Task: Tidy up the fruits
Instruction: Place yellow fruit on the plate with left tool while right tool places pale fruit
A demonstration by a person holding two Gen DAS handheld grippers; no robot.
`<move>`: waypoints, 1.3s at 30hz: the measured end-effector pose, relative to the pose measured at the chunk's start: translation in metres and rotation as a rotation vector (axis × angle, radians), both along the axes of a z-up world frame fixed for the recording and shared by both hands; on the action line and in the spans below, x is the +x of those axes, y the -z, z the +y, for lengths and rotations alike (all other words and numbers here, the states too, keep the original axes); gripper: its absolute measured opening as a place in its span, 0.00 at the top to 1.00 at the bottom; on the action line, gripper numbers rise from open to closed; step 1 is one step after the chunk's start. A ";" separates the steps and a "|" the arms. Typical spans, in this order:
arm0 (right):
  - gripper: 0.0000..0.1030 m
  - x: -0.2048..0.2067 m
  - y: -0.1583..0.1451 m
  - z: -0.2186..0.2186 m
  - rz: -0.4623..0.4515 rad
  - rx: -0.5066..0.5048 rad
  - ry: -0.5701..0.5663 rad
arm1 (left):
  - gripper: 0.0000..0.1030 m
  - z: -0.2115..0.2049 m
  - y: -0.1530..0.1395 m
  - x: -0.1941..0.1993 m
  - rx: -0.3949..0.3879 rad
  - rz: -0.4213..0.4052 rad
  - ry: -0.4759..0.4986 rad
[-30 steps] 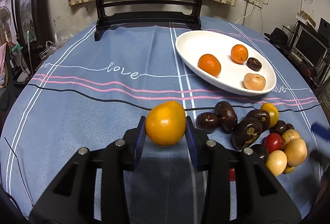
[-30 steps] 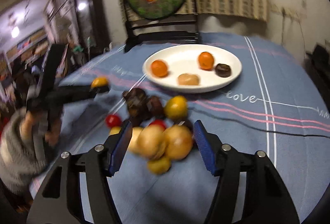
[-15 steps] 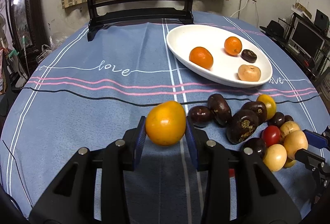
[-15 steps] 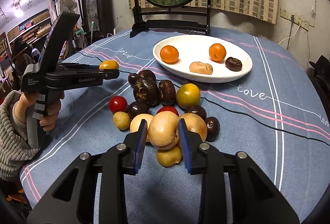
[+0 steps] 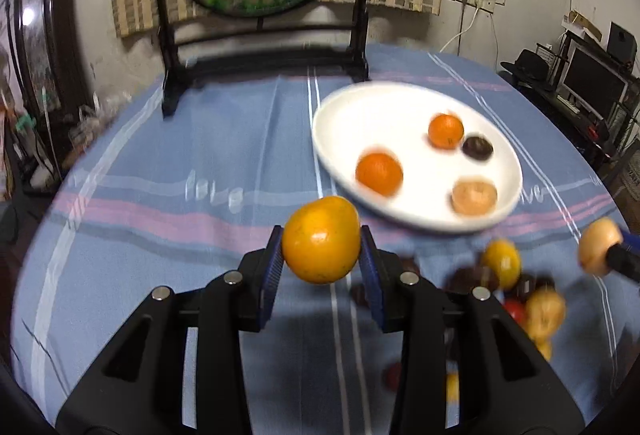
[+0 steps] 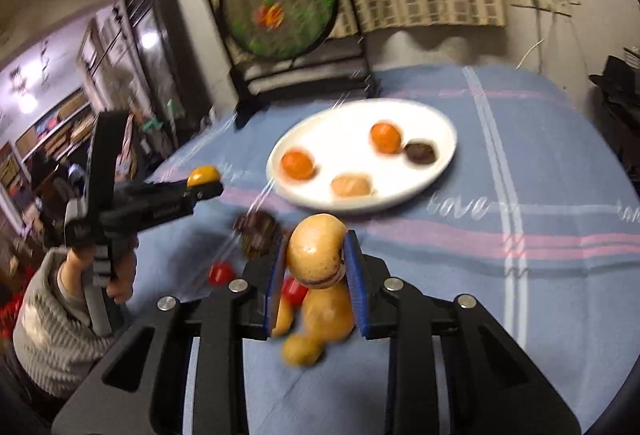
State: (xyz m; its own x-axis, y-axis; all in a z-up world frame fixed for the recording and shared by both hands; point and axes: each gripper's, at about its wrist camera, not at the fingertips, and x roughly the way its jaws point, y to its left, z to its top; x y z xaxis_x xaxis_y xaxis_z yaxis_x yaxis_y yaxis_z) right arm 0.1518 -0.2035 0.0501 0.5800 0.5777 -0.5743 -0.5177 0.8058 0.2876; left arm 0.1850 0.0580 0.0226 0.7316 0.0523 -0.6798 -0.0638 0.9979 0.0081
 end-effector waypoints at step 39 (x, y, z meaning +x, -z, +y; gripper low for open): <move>0.29 0.069 -0.037 0.017 -0.031 0.092 0.068 | 0.32 0.003 -0.002 0.030 -0.058 -0.014 -0.049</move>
